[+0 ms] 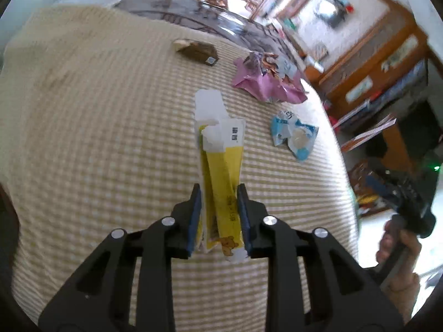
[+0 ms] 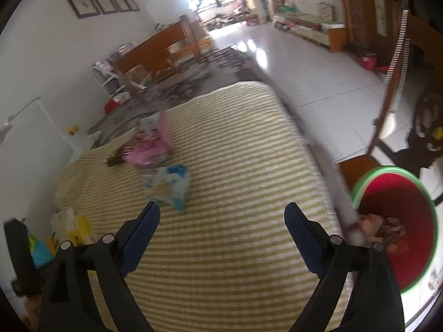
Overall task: Collect trash
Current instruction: 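Grasp the pink snack bag with the right tool while the left tool holds the yellow box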
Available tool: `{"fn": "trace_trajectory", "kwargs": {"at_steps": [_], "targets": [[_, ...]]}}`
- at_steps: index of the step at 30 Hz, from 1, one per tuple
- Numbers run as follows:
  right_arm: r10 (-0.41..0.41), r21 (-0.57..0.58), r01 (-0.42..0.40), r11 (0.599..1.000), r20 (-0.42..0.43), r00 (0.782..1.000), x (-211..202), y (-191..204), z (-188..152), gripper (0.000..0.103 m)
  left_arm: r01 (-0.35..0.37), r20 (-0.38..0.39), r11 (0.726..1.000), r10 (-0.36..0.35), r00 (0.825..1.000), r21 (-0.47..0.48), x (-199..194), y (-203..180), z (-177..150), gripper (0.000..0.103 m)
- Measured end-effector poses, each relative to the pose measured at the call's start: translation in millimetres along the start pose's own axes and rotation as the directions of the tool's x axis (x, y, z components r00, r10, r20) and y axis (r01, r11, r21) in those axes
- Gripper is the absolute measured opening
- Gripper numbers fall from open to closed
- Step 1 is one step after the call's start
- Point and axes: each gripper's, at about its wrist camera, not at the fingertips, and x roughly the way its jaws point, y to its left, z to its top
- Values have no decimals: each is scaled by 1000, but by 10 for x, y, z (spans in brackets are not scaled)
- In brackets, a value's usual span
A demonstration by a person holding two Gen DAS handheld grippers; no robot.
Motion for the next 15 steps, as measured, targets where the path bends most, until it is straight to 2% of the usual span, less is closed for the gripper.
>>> {"fn": "trace_trajectory", "kwargs": {"at_steps": [4,6,7,8,11,15], "targets": [[69,-4,-69,998,-53,996,267,223,138,89,49,39,996,-46,998,-80,14,76,-45,39],[87,2,-88,996,-76,993,466,347,282,89,56,68,993,-49,997,-104,24,129,-22,55],[98,13,-97,995,-78,992,542,391,356,89,65,96,989,-52,994,-135,22,178,-19,68],[108,31,-105,994,-79,991,635,435,441,89,80,108,985,-63,992,-155,1,205,-30,76],[119,77,-112,991,-96,988,923,564,687,90,148,124,962,-122,985,-229,15,301,-16,80],[102,108,-87,990,-146,984,1359,781,926,91,162,116,961,-138,984,-226,55,260,4,82]]}}
